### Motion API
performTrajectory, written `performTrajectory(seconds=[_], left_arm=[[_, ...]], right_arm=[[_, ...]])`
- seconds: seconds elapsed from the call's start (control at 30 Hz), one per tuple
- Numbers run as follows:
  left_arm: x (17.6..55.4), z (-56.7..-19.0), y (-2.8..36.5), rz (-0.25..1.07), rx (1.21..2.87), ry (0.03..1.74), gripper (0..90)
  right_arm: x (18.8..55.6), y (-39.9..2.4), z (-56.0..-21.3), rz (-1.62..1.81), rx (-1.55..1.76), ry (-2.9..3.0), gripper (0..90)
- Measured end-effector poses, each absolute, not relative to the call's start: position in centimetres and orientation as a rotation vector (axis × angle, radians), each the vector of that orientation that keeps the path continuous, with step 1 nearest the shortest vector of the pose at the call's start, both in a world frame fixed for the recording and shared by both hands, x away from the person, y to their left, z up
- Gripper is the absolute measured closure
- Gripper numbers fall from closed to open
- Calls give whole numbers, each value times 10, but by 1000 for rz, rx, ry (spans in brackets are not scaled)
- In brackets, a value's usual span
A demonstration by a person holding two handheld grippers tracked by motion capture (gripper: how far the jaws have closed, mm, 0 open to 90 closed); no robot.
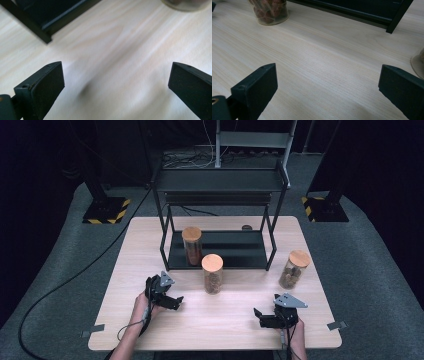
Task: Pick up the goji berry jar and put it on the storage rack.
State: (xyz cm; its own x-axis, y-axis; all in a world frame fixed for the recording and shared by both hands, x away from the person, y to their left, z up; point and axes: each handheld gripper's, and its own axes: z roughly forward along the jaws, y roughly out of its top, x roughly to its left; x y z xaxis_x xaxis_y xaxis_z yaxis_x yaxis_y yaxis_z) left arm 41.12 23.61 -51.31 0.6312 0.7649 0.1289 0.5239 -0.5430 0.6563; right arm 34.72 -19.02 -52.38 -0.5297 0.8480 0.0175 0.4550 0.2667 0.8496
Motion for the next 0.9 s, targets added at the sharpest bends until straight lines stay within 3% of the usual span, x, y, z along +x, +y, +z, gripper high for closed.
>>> performTrajectory(seconds=[0.17, 0.37, 0.9], left_arm=[[394, -519, 247, 543, 2276, 1021, 0], [380, -530, 266, 470, 2147, 1077, 0], [376, -530, 269, 474, 2124, 1132, 0]], right_arm=[[347, -190, -524, 1179, 1179, 2098, 14], [348, -188, -524, 1157, 1174, 2111, 15], [349, -187, -524, 1142, 1179, 2119, 13]])
